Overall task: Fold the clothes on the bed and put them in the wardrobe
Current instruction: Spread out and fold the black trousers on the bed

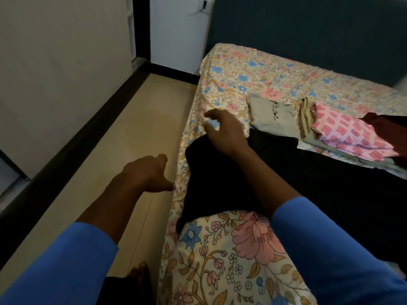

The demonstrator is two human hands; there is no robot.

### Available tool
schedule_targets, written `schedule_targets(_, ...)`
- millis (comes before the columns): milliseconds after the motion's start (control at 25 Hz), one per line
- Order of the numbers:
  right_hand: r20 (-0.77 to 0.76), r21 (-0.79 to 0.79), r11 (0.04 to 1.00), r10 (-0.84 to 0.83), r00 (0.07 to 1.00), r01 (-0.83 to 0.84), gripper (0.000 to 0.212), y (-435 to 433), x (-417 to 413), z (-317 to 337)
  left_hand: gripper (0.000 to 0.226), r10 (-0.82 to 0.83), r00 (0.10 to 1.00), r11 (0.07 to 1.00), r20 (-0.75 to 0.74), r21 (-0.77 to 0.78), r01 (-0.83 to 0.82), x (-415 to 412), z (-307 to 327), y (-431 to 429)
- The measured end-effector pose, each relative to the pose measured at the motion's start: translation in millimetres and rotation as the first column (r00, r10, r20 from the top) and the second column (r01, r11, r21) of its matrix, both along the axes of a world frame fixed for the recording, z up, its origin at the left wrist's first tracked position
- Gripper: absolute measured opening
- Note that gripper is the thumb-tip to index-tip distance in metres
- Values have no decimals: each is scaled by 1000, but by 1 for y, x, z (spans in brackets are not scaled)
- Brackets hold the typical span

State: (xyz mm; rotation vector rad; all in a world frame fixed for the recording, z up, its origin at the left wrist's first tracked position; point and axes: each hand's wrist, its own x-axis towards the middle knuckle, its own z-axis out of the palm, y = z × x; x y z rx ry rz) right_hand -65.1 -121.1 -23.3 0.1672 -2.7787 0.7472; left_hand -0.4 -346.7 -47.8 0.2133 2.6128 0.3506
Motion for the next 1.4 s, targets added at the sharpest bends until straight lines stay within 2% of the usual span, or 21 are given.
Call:
schedule_targets(80, -114, -104, 945, -320, 941, 309, 39, 49, 40, 12, 80, -27, 990, 982, -139, 181, 52, -3, 4, 27)
schedule_targets(120, -77, -132, 857, -510, 857, 498, 44, 75, 61, 18, 73, -42, 989, 956, -143, 283, 82, -3, 6, 41)
schedule_targets(200, 204, -108, 672, -706, 678, 733, 69, 110, 94, 20, 67, -121, 983, 932, -138, 325, 160, 0, 8, 68)
schedule_targets(240, 361, -71, 650, -690, 627, 756, 85, 116, 101, 18, 68, -172, 974, 938, -148, 276, 208, 0, 6, 77)
schedule_targets(320, 507, -27, 719, -589, 630, 694, 100, 115, 97, 5, 68, -188, 966, 956, -178, 192, 222, -1, 0, 87)
schedule_targets(400, 460, -98, 767, -530, 712, 634, 77, 108, 84, -1, 62, -76, 967, 929, -245, 335, 158, 3, -2, 92)
schedule_targets(480, 390, -238, 763, -493, 778, 602, 48, 99, 70, 1, 64, 90, 977, 792, -194, 608, 48, 13, 1, 100)
schedule_targets(520, 391, -332, 734, -464, 795, 592, 44, 95, 64, 4, 71, 125, 985, 725, -118, 689, -9, 19, 3, 105)
schedule_targets(560, 426, -427, 669, -445, 788, 609, 51, 91, 56, 7, 78, 118, 991, 689, -57, 723, -40, 25, 6, 110)
schedule_targets(640, 568, -528, 485, -408, 715, 697, 86, 91, 40, 18, 78, 64, 998, 723, -7, 689, -41, 31, 6, 123)
schedule_targets(680, 624, -511, 441, -399, 671, 738, 94, 96, 33, 20, 65, 39, 999, 747, 7, 664, -34, 30, 4, 129)
schedule_targets(760, 681, -490, 422, -360, 637, 762, 83, 101, 21, 28, 37, -7, 995, 746, 103, 663, -63, 25, 12, 130)
schedule_targets(800, 657, -506, 447, -355, 665, 738, 73, 95, 19, 35, 32, -51, 980, 728, 193, 679, -96, 21, 17, 123)
schedule_targets(880, 560, -543, 586, -282, 779, 602, 59, 64, 17, 50, 28, -183, 924, 701, 335, 704, -117, 16, 26, 96)
schedule_targets(1000, 482, -486, 827, -18, 876, 284, 48, -9, 12, 58, 23, -306, 852, 777, 424, 629, -34, 20, 23, 45)
schedule_targets(1080, 585, -464, 877, 202, 786, 120, 59, -52, 16, 53, 21, -236, 856, 842, 460, 537, -56, 27, 10, 21)
schedule_targets(1160, 632, -527, 850, 370, 681, 27, 61, -77, 23, 39, 20, -48, 897, 849, 440, 490, -195, 27, -6, 3)
schedule_targets(1200, 574, -546, 837, 407, 711, -37, 54, -83, 29, 29, 20, 66, 903, 810, 425, 505, -297, 25, -14, -3)
schedule_targets(1280, 355, -418, 896, 315, 880, -152, 37, -79, 41, 9, 35, 274, 841, 617, 467, 586, -526, 16, -28, -6)
schedule_targets(1360, 172, -104, 979, 194, 966, -178, 25, -55, 46, -4, 48, 350, 749, 417, 563, 622, -663, 9, -34, 6)
schedule_targets(1400, 156, 52, 987, 144, 977, -153, 23, -39, 45, -6, 50, 353, 734, 395, 580, 619, -679, 6, -35, 15)
